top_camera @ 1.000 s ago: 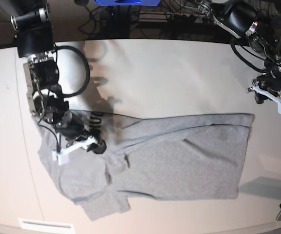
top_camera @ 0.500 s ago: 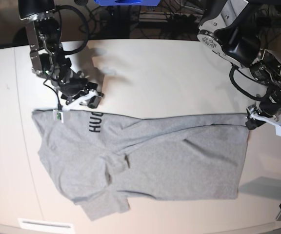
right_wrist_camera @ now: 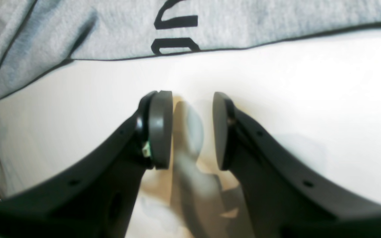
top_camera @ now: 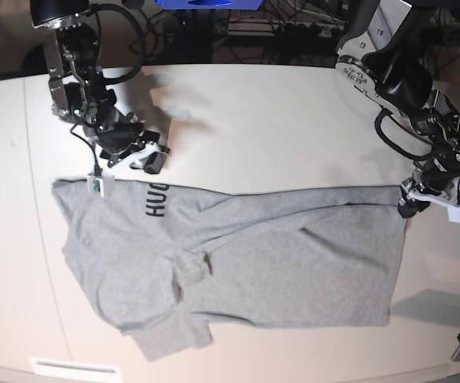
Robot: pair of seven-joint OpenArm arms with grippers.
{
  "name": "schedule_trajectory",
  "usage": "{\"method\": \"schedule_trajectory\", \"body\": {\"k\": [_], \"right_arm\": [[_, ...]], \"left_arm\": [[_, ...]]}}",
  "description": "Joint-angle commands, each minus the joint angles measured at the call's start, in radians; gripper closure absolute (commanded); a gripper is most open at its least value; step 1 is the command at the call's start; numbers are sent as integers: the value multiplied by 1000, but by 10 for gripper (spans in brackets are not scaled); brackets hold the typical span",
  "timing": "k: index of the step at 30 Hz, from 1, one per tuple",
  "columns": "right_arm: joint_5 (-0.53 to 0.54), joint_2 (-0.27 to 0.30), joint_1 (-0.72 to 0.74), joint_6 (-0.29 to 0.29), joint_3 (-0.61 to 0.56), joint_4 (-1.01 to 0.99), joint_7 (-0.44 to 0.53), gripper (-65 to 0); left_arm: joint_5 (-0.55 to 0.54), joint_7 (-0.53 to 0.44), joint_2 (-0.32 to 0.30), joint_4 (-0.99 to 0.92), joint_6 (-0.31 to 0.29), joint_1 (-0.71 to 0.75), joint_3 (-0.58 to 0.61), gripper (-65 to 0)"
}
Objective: Fold the T-shirt properly
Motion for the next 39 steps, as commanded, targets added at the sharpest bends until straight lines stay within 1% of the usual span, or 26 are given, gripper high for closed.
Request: {"method": "schedule_trajectory", "body": {"k": [1, 5, 8, 15, 17, 20, 21, 22, 23, 32, 33, 36, 38, 39], "right_arm": [[0, 8, -1, -5, 4, 9, -16, -203], [0, 8, -1, -5, 4, 9, -16, -203], [0, 8, -1, -5, 4, 9, -16, -203], [0, 8, -16, -5, 4, 8, -16, -203], [0, 8, -18, -5, 4, 8, -16, -203], [0, 8, -18, -5, 4, 8, -16, -203], [0, 8, -21, -5, 4, 8, -16, -203], [0, 8, -24, -5, 4, 8, -16, -203], [0, 8, -24, -5, 4, 8, -16, -203], [0, 8, -22, -5, 10, 8, -14, -203], [0, 8, -22, -5, 10, 8, -14, -203], [0, 8, -19, -5, 9, 8, -14, -203], [0, 8, -18, -5, 10, 8, -14, -203], [0, 8, -18, -5, 10, 8, -14, -203]], "left_arm": [[-24, -20, -15, 13, -6, -22, 4, -289], [-24, -28, -23, 13, -6, -22, 4, -289], [-24, -68, -23, 9, -6, -22, 4, -289], [-22, -71, -38, -74, -6, -50, 5, -289], [-22, -80, -40, -96, -6, -62, 27, -289], [-22, -129, -40, -99, -6, -60, 71, -289], [-24, -138, -40, -99, 14, -60, 82, -289], [-25, -140, -38, -99, 32, -59, 88, -289], [-27, -140, -35, -99, 37, -59, 88, -289], [-33, -137, -32, -99, 37, -56, 80, -279], [-33, -137, -32, -99, 37, -50, 80, -259], [-33, -137, -32, -96, 37, -47, 82, -163], [-33, -133, -32, -96, 38, -45, 83, -86], [-33, -133, -32, -96, 38, -45, 83, -64]]}}
